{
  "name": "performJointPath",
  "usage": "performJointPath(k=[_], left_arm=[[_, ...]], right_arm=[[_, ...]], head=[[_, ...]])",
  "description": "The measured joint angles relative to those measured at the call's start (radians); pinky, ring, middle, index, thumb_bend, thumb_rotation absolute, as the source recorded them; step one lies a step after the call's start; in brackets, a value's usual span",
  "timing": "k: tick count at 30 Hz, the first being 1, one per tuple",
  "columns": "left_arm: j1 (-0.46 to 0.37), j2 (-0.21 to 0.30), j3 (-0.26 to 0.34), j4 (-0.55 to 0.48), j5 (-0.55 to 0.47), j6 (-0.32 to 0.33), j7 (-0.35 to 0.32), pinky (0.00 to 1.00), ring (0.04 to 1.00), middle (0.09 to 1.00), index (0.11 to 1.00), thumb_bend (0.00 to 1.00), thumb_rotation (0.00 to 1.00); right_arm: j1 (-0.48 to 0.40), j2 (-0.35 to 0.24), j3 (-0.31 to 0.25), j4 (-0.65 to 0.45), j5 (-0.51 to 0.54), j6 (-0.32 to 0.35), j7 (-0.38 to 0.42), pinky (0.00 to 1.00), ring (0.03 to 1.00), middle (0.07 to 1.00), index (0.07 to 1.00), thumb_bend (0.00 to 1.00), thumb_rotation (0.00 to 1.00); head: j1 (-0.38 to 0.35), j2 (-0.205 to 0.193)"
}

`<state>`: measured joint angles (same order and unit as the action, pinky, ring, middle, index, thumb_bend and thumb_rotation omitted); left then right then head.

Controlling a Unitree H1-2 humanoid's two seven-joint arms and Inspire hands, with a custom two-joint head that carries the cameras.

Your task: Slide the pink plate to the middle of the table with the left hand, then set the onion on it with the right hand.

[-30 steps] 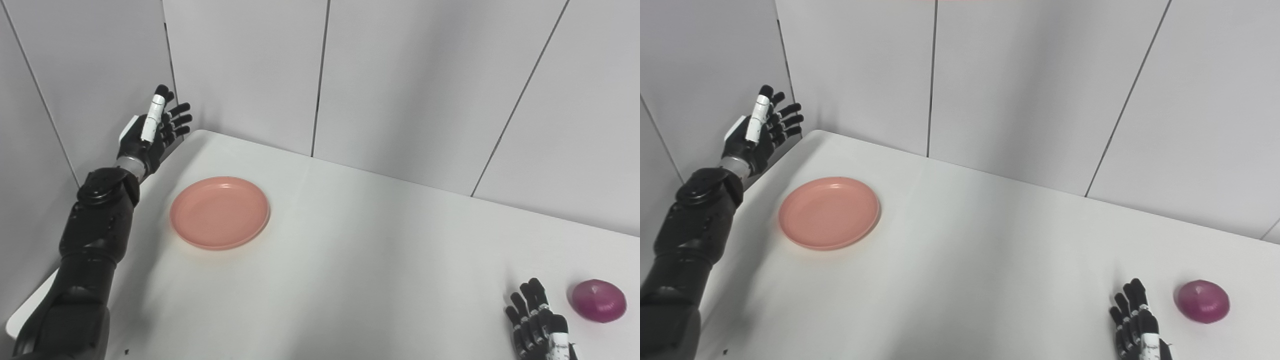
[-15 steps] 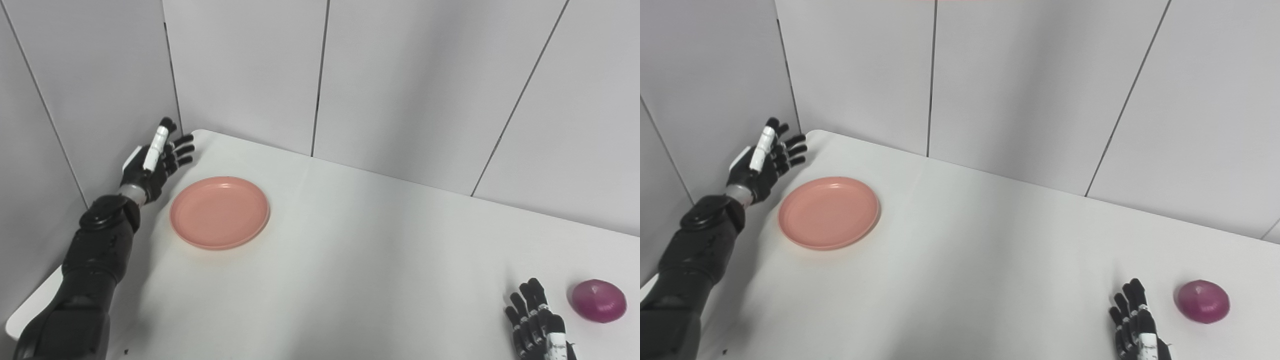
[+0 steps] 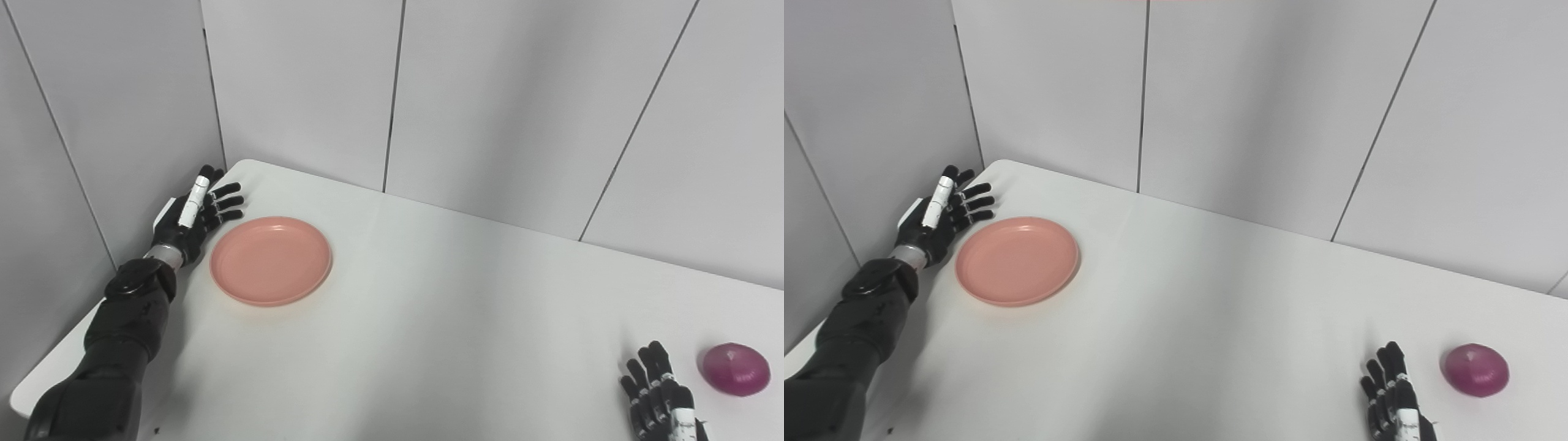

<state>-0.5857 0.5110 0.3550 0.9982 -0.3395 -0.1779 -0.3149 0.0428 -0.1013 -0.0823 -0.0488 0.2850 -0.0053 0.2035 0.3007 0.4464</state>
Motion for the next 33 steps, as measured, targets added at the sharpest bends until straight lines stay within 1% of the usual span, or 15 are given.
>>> performJointPath(k=[3, 7, 9, 12, 17, 19, 23, 26, 27, 28, 30, 33], left_arm=[[0.008, 0.0, 0.0, -0.008, -0.01, 0.0, -0.009, 0.74, 0.798, 0.806, 0.908, 0.93, 0.82], [0.034, -0.005, -0.001, -0.045, -0.022, 0.003, -0.017, 0.75, 0.799, 0.803, 0.914, 0.96, 0.79], [0.045, -0.012, -0.003, -0.069, -0.03, 0.01, -0.019, 0.75, 0.796, 0.802, 0.906, 0.94, 0.8], [0.077, -0.039, -0.01, -0.142, -0.03, 0.029, -0.019, 0.75, 0.794, 0.804, 0.894, 0.93, 0.81], [0.109, -0.082, -0.035, -0.235, -0.029, 0.067, -0.017, 0.78, 0.812, 0.818, 0.905, 0.92, 0.82], [0.12, -0.093, -0.051, -0.284, -0.025, 0.1, -0.008, 0.8, 0.832, 0.839, 0.924, 0.89, 0.83], [0.152, -0.124, -0.071, -0.4, -0.025, 0.187, 0.007, 0.8, 0.834, 0.841, 0.926, 0.88, 0.84], [0.185, -0.149, -0.1, -0.499, -0.003, 0.242, 0.039, 0.82, 0.836, 0.836, 0.939, 0.87, 0.86], [0.195, -0.157, -0.107, -0.523, -0.001, 0.254, 0.042, 0.84, 0.841, 0.834, 0.942, 0.87, 0.86], [0.2, -0.166, -0.111, -0.544, 0.001, 0.271, 0.048, 0.85, 0.842, 0.83, 0.942, 0.86, 0.87], [0.206, -0.182, -0.115, -0.603, 0.01, 0.325, 0.076, 0.87, 0.846, 0.829, 0.946, 0.85, 0.89], [0.21, -0.196, -0.133, -0.684, 0.018, 0.372, 0.1, 0.88, 0.859, 0.851, 0.959, 0.85, 0.92]], right_arm=[[0.0, -0.002, 0.0, 0.0, 0.0, 0.0, 0.0, 1.0, 1.0, 1.0, 1.0, 0.83, 0.87], [0.0, -0.001, 0.0, -0.001, 0.0, 0.0, -0.001, 1.0, 1.0, 1.0, 1.0, 0.83, 0.87], [0.001, -0.001, 0.001, -0.001, 0.0, 0.0, -0.002, 1.0, 1.0, 1.0, 0.999, 0.83, 0.86], [0.004, -0.001, 0.001, -0.003, 0.0, 0.0, -0.002, 1.0, 1.0, 1.0, 0.999, 0.84, 0.86], [0.004, 0.0, 0.002, -0.005, 0.0, 0.0, -0.002, 1.0, 1.0, 1.0, 1.0, 0.84, 0.84], [0.004, 0.001, 0.002, -0.006, 0.0, 0.0, -0.002, 1.0, 1.0, 1.0, 0.999, 0.85, 0.84], [0.004, 0.002, 0.002, -0.006, 0.0, 0.0, -0.002, 1.0, 1.0, 1.0, 0.993, 0.84, 0.84], [0.004, 0.002, 0.002, -0.006, 0.0, 0.0, -0.002, 1.0, 1.0, 1.0, 0.991, 0.83, 0.84], [0.004, 0.002, 0.002, -0.006, 0.0, 0.0, -0.002, 1.0, 1.0, 0.999, 0.992, 0.83, 0.84], [0.004, 0.002, 0.002, -0.006, 0.0, 0.0, -0.002, 1.0, 1.0, 0.999, 0.993, 0.82, 0.83], [0.004, 0.002, 0.002, -0.006, 0.0, 0.0, -0.002, 1.0, 1.0, 1.0, 0.995, 0.82, 0.83], [0.004, 0.003, 0.002, -0.006, 0.0, 0.0, -0.002, 1.0, 1.0, 1.0, 0.993, 0.81, 0.83]], head=[[-0.003, 0.005], [-0.006, 0.008], [-0.006, 0.009], [-0.008, 0.009], [-0.012, 0.012], [-0.014, 0.014], [-0.015, 0.015], [-0.017, 0.014], [-0.017, 0.014], [-0.018, 0.014], [-0.02, 0.014], [-0.025, 0.017]])
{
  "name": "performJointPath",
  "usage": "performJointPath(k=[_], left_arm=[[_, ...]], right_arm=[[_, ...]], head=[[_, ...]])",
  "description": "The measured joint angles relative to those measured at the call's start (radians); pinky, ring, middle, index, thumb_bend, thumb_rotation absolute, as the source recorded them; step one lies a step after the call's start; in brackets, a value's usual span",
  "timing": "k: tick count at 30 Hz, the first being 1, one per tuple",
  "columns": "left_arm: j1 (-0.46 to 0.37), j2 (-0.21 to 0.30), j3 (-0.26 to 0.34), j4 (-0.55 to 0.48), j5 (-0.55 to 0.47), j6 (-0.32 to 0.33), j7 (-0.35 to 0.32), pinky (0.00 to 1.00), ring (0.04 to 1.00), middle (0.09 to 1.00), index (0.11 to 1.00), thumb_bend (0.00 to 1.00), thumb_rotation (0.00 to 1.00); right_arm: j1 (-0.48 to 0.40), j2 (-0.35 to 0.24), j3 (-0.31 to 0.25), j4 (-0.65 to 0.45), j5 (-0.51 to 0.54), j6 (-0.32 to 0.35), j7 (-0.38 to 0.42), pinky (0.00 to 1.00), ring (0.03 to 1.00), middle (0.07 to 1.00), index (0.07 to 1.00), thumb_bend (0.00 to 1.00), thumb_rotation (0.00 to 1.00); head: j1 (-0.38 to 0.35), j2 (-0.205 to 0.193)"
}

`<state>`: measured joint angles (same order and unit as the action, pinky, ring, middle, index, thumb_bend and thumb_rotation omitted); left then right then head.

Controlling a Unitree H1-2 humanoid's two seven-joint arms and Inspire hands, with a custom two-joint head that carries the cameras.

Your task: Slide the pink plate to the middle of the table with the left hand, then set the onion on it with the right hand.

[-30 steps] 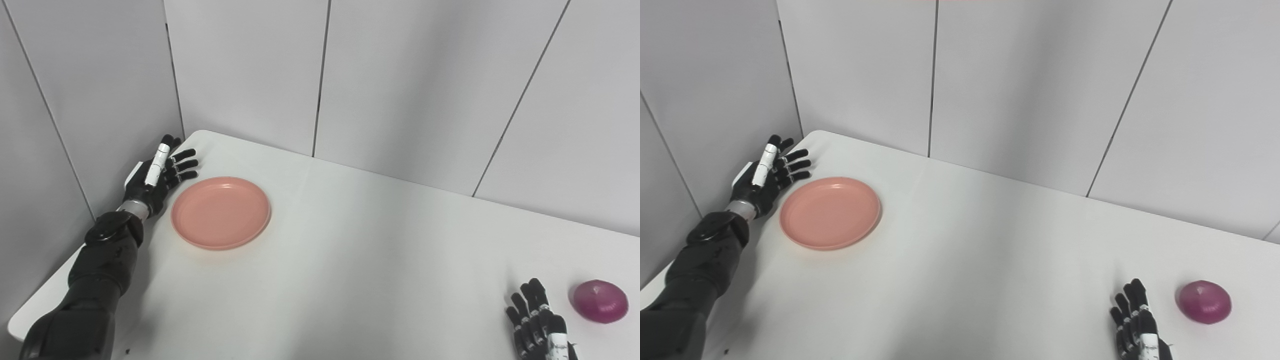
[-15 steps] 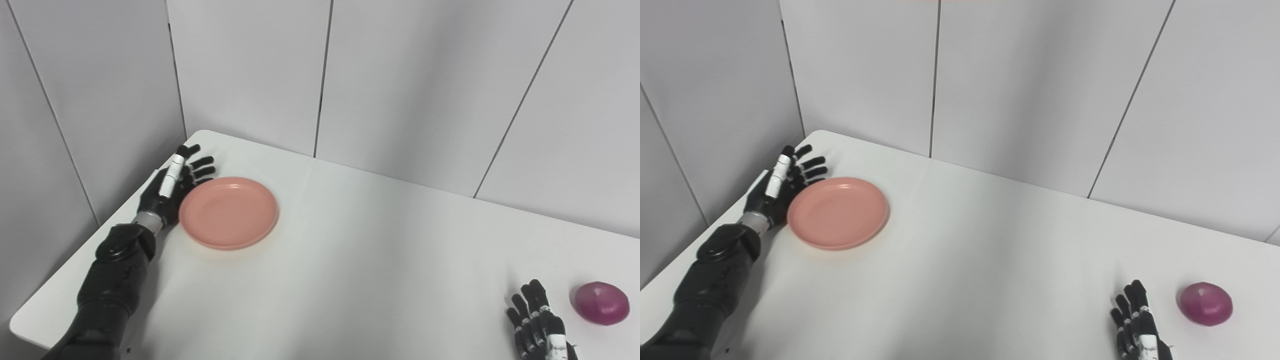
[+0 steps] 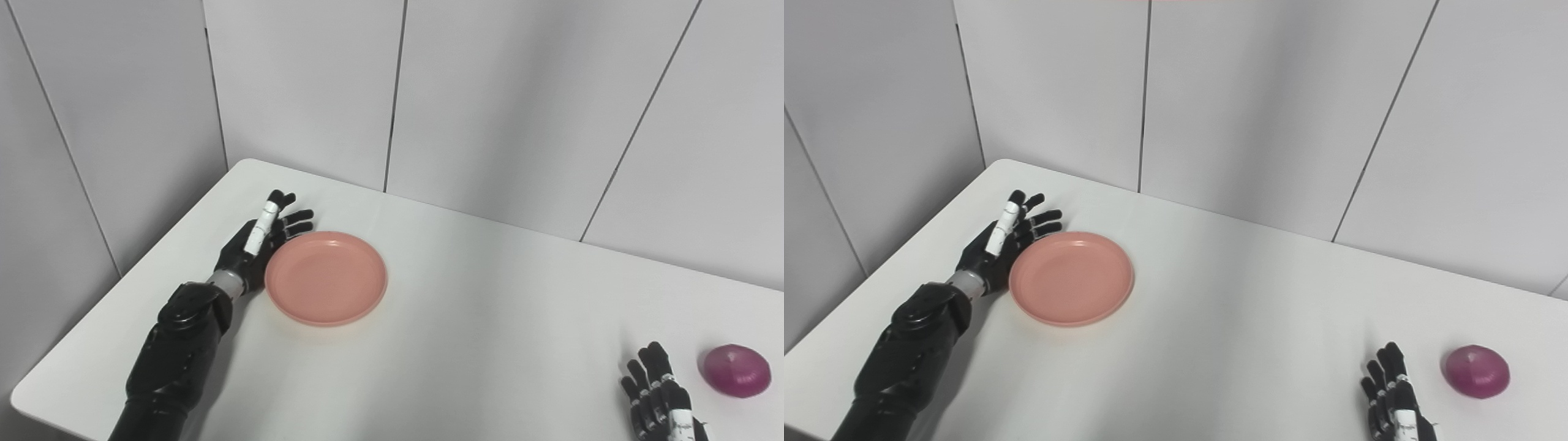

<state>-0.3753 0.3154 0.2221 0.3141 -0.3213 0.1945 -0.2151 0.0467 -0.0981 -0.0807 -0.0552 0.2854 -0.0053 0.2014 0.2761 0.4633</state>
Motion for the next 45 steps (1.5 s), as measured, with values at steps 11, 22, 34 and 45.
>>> performJointPath(k=[11, 22, 34, 45], left_arm=[[0.003, -0.025, -0.052, -0.108, 0.0, 0.065, 0.003, 0.85, 0.829, 0.826, 0.934, 0.9, 0.86], [0.046, -0.083, -0.105, -0.225, 0.019, 0.103, 0.005, 0.84, 0.826, 0.821, 0.935, 0.88, 0.89], [0.041, -0.083, -0.095, -0.226, 0.021, 0.137, 0.004, 0.85, 0.836, 0.836, 0.946, 0.89, 0.86], [-0.011, -0.069, -0.039, -0.234, 0.009, 0.137, 0.008, 0.86, 0.84, 0.836, 0.953, 0.86, 0.9]], right_arm=[[0.001, 0.002, 0.0, -0.005, 0.0, 0.0, 0.0, 1.0, 0.998, 1.0, 0.989, 0.82, 0.81], [0.003, 0.005, -0.001, -0.012, 0.0, 0.0, -0.002, 1.0, 1.0, 1.0, 0.997, 0.8, 0.8], [0.007, 0.007, 0.0, -0.021, -0.001, 0.0, -0.002, 1.0, 1.0, 1.0, 1.0, 0.77, 0.8], [0.007, 0.007, -0.002, -0.02, 0.0, 0.0, -0.001, 1.0, 1.0, 1.0, 0.997, 0.78, 0.78]], head=[[-0.015, 0.009], [-0.026, 0.012], [-0.026, 0.008], [-0.023, 0.008]])
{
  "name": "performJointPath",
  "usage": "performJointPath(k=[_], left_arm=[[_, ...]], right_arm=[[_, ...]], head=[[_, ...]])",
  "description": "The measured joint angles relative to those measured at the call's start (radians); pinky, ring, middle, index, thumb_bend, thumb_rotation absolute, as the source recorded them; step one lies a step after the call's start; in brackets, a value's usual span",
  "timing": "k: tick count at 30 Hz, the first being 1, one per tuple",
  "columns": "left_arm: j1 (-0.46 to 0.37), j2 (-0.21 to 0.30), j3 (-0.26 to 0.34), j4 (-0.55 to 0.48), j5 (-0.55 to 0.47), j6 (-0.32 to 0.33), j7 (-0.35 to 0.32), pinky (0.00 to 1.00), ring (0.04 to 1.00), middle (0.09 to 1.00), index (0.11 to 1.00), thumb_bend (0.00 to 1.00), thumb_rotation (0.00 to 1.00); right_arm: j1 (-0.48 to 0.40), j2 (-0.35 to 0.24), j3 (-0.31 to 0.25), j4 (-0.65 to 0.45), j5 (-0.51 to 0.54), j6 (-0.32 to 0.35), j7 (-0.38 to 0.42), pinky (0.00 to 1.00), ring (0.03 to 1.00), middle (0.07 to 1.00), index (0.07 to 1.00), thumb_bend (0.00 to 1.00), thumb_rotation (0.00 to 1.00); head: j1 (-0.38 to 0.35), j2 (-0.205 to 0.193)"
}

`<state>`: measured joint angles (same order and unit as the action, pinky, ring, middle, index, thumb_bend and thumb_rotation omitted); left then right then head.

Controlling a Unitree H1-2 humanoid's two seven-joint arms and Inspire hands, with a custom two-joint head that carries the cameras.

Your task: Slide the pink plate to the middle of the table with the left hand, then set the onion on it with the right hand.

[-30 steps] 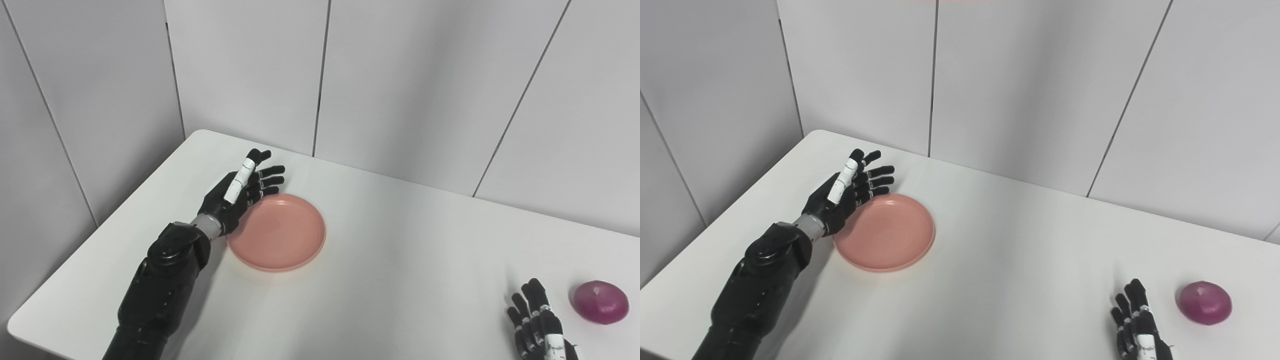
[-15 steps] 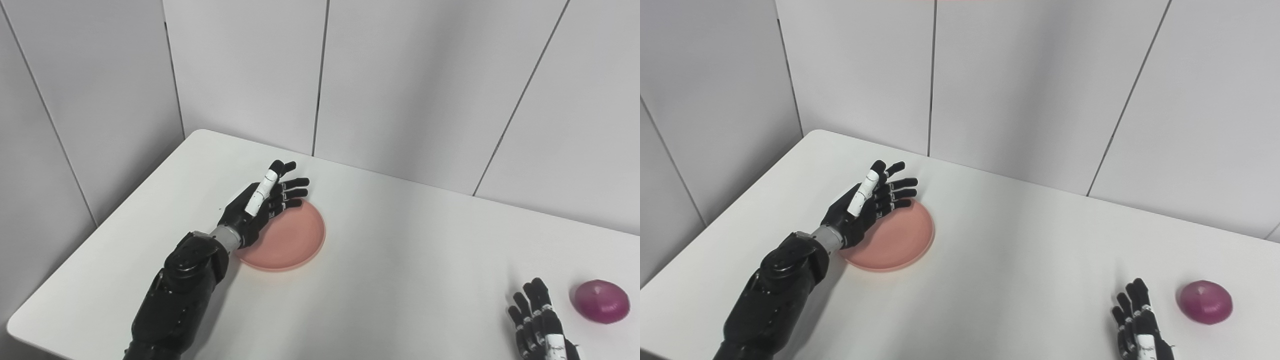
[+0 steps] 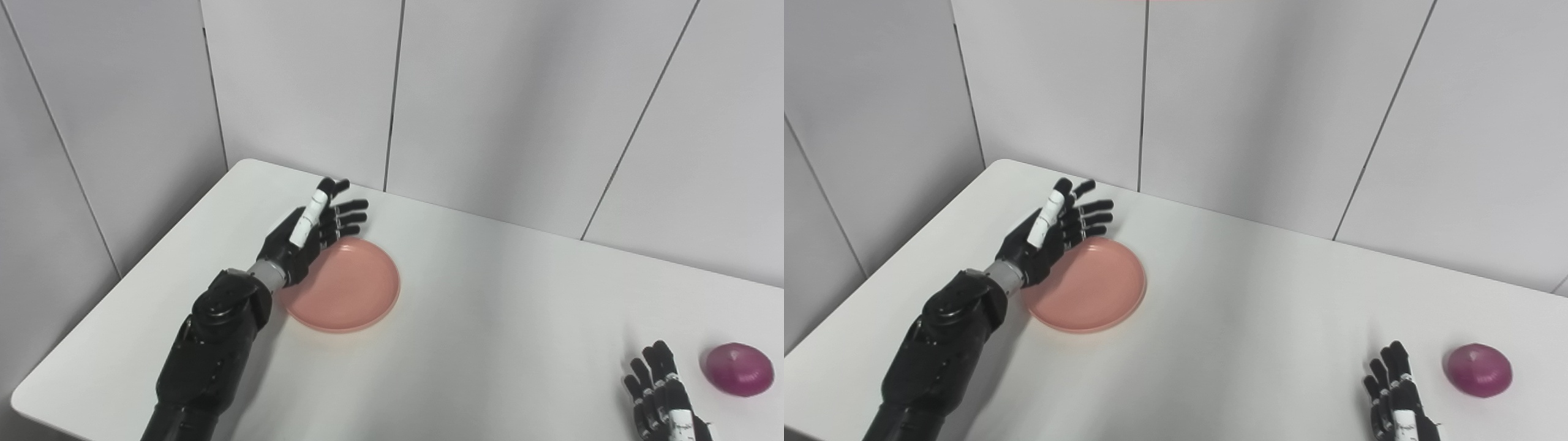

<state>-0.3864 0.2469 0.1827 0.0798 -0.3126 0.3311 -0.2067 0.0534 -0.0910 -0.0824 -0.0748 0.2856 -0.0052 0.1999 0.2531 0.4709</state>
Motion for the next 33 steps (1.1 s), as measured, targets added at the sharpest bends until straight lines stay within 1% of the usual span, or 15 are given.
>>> performJointPath(k=[2, 6, 8, 11, 14, 16, 19, 22, 23, 25, 26, 28, 29, 31, 33], left_arm=[[-0.02, 0.003, 0.013, -0.001, 0.001, 0.0, 0.013, 0.85, 0.848, 0.846, 0.953, 0.88, 0.89], [-0.059, 0.015, 0.045, 0.02, 0.01, -0.005, 0.045, 0.89, 0.861, 0.858, 0.951, 0.9, 0.86], [-0.075, 0.022, 0.067, 0.06, 0.011, -0.02, 0.057, 0.88, 0.857, 0.867, 0.951, 0.92, 0.86], [-0.087, 0.036, 0.09, 0.155, 0.014, -0.077, 0.069, 0.87, 0.86, 0.864, 0.942, 0.9, 0.84], [-0.086, 0.045, 0.105, 0.235, 0.023, -0.111, 0.075, 0.87, 0.864, 0.859, 0.927, 0.88, 0.83], [-0.085, 0.049, 0.107, 0.276, 0.03, -0.138, 0.076, 0.88, 0.864, 0.864, 0.907, 0.86, 0.82], [-0.086, 0.054, 0.103, 0.335, 0.038, -0.189, 0.075, 0.89, 0.859, 0.864, 0.906, 0.86, 0.82], [-0.087, 0.061, 0.099, 0.422, 0.057, -0.238, 0.071, 0.85, 0.855, 0.859, 0.913, 0.86, 0.79], [-0.086, 0.063, 0.099, 0.447, 0.058, -0.243, 0.069, 0.85, 0.855, 0.86, 0.914, 0.86, 0.79], [-0.088, 0.066, 0.099, 0.474, 0.058, -0.271, 0.06, 0.85, 0.863, 0.861, 0.922, 0.86, 0.79], [-0.093, 0.074, 0.094, 0.503, 0.061, -0.292, 0.051, 0.83, 0.848, 0.852, 0.919, 0.89, 0.83], [-0.099, 0.095, 0.068, 0.528, 0.083, -0.315, 0.052, 0.81, 0.832, 0.842, 0.917, 0.92, 0.86], [-0.101, 0.101, 0.06, 0.532, 0.098, -0.318, 0.052, 0.8, 0.818, 0.83, 0.911, 0.94, 0.84], [-0.103, 0.101, 0.056, 0.542, 0.102, -0.333, 0.056, 0.8, 0.805, 0.821, 0.91, 0.94, 0.83], [-0.099, 0.098, 0.052, 0.542, 0.102, -0.347, 0.055, 0.84, 0.823, 0.835, 0.927, 0.91, 0.84]], right_arm=[[0.0, 0.0, 0.0, 0.001, 0.0, 0.0, 0.001, 1.0, 1.0, 1.0, 0.997, 0.78, 0.78], [-0.001, 0.0, 0.0, 0.002, 0.0, 0.0, 0.002, 1.0, 1.0, 1.0, 0.995, 0.78, 0.78], [-0.001, 0.0, 0.0, 0.002, 0.0, 0.0, 0.002, 1.0, 0.999, 0.998, 0.993, 0.78, 0.78], [-0.001, 0.0, 0.0, 0.003, 0.0, 0.0, 0.002, 1.0, 0.998, 0.999, 0.994, 0.78, 0.78], [-0.001, -0.001, 0.0, 0.003, 0.0, 0.0, 0.002, 1.0, 0.997, 0.997, 0.994, 0.78, 0.78], [0.0, -0.002, 0.0, 0.003, 0.0, 0.0, 0.002, 1.0, 0.998, 0.998, 0.994, 0.78, 0.78], [0.0, -0.002, 0.001, 0.003, 0.0, 0.0, 0.003, 1.0, 0.997, 0.996, 0.992, 0.78, 0.78], [0.0, -0.002, 0.001, 0.003, 0.0, 0.0, 0.004, 1.0, 0.999, 0.997, 0.99, 0.79, 0.78], [0.0, -0.002, 0.001, 0.003, 0.0, 0.0, 0.004, 1.0, 0.999, 0.997, 0.99, 0.79, 0.78], [0.0, -0.003, 0.001, 0.003, 0.0, 0.0, 0.004, 1.0, 0.996, 0.995, 0.987, 0.78, 0.78], [0.0, -0.003, 0.001, 0.003, 0.0, 0.0, 0.004, 1.0, 0.995, 0.994, 0.987, 0.78, 0.78], [0.0, -0.003, 0.002, 0.003, 0.0, 0.0, 0.004, 1.0, 0.995, 0.993, 0.988, 0.79, 0.78], [0.0, -0.003, 0.002, 0.003, 0.0, 0.0, 0.004, 1.0, 0.996, 0.994, 0.989, 0.79, 0.78], [0.0, -0.003, 0.002, 0.003, 0.0, 0.0, 0.004, 1.0, 0.998, 0.996, 0.989, 0.79, 0.78], [0.0, -0.004, 0.002, 0.003, 0.0, 0.0, 0.004, 1.0, 0.998, 0.995, 0.99, 0.78, 0.78]], head=[[-0.003, -0.003], [-0.003, -0.003], [-0.003, -0.003], [-0.005, -0.002], [-0.003, 0.002], [-0.003, 0.002], [-0.005, 0.003], [-0.003, 0.006], [-0.003, 0.006], [-0.003, 0.008], [-0.003, 0.008], [-0.005, 0.008], [-0.005, 0.008], [-0.005, 0.008], [-0.005, 0.011]])
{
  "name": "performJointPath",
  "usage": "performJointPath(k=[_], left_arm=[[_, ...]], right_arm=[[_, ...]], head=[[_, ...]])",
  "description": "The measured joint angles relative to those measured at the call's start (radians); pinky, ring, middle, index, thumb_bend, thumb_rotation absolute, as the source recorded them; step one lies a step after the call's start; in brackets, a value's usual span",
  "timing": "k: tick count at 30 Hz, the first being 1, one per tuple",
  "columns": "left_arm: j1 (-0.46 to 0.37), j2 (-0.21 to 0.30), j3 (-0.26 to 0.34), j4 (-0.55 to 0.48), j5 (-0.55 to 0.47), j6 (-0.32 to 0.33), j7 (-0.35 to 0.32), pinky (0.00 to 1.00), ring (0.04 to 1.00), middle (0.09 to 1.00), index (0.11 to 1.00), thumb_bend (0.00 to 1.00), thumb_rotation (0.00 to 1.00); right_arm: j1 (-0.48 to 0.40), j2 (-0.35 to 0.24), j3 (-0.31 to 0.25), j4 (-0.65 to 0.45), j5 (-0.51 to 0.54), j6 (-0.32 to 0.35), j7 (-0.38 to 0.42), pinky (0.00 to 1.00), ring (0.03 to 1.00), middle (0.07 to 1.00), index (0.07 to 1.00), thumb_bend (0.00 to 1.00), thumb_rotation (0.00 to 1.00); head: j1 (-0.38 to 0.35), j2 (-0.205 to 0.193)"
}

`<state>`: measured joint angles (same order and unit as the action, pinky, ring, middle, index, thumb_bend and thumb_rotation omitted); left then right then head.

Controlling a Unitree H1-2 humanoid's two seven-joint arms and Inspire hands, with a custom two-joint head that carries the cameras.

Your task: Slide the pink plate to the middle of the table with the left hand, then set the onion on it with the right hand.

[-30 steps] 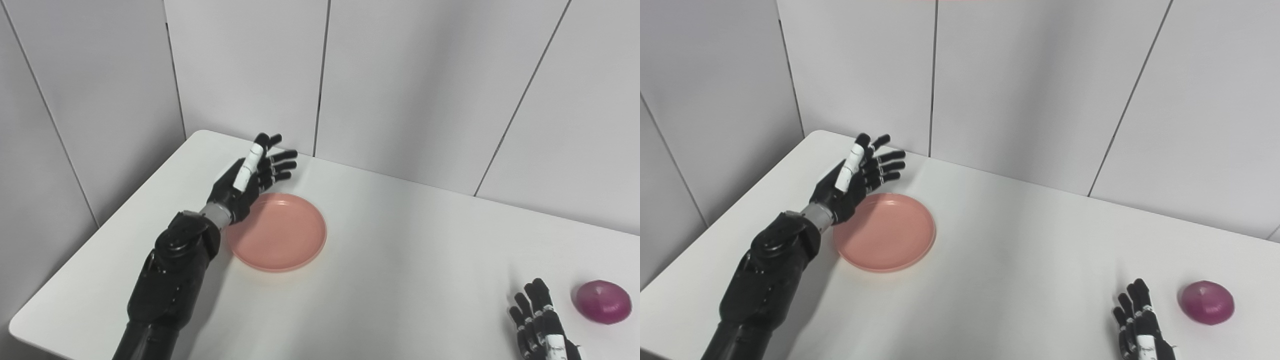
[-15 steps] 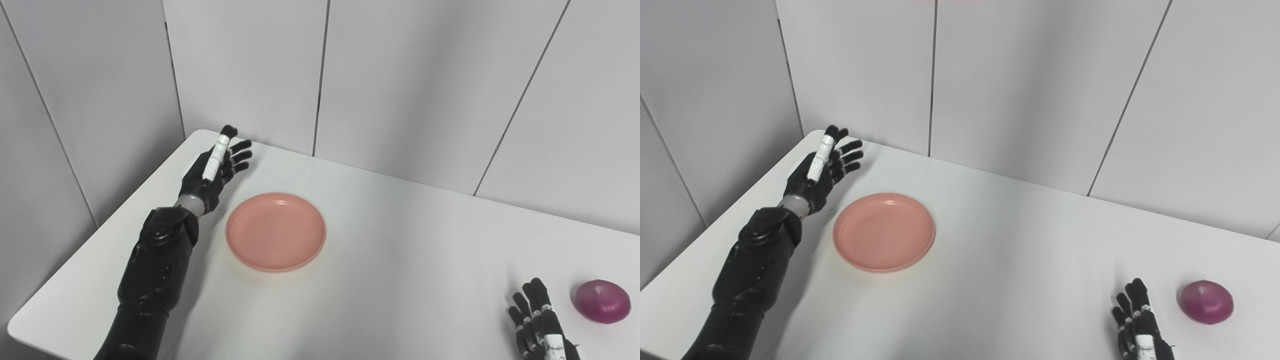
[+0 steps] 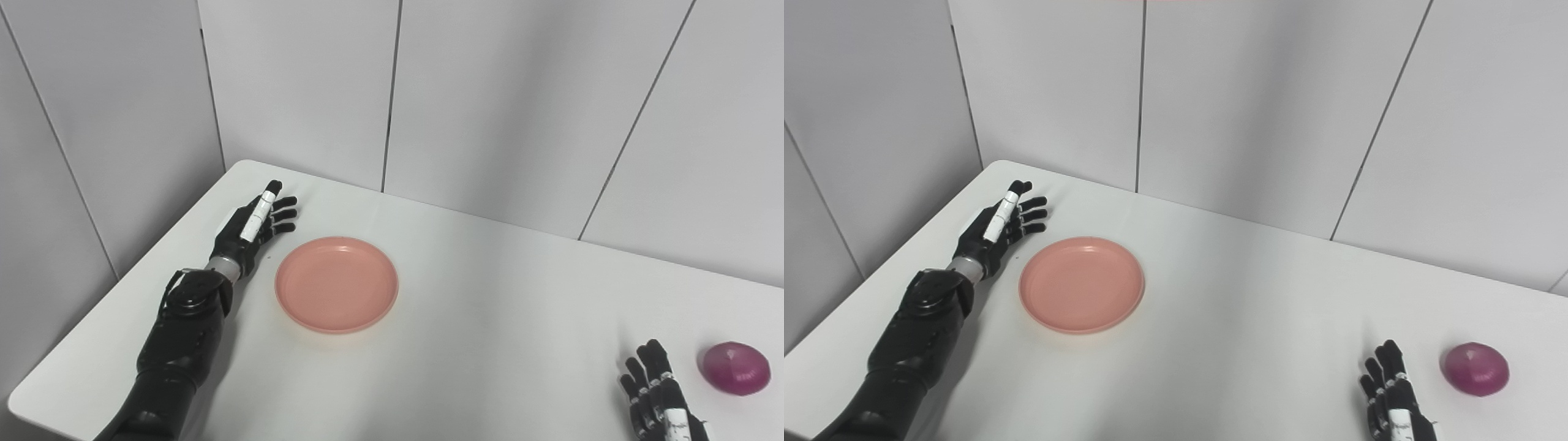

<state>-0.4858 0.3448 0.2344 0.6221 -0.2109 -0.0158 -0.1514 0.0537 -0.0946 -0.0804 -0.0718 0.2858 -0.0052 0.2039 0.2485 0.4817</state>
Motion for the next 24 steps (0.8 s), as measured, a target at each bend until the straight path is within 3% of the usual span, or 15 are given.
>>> performJointPath(k=[3, 12, 24], left_arm=[[0.015, -0.011, -0.006, -0.024, -0.002, 0.003, -0.001, 0.86, 0.84, 0.843, 0.932, 0.86, 0.83], [0.051, -0.039, -0.013, -0.091, -0.012, 0.031, 0.0, 0.81, 0.811, 0.826, 0.918, 0.89, 0.81], [0.143, -0.083, -0.065, -0.269, -0.02, 0.101, -0.001, 0.88, 0.849, 0.853, 0.957, 0.85, 0.85]], right_arm=[[0.0, 0.0, 0.0, 0.0, 0.0, 0.0, 0.0, 1.0, 0.998, 0.995, 0.991, 0.78, 0.78], [0.003, 0.0, -0.001, -0.003, -0.001, 0.0, -0.002, 1.0, 0.994, 0.991, 0.989, 0.79, 0.78], [0.005, 0.0, 0.0, -0.007, -0.006, 0.001, -0.006, 1.0, 0.999, 0.998, 0.996, 0.77, 0.79]], head=[[-0.002, 0.003], [-0.005, 0.005], [-0.005, 0.006]])
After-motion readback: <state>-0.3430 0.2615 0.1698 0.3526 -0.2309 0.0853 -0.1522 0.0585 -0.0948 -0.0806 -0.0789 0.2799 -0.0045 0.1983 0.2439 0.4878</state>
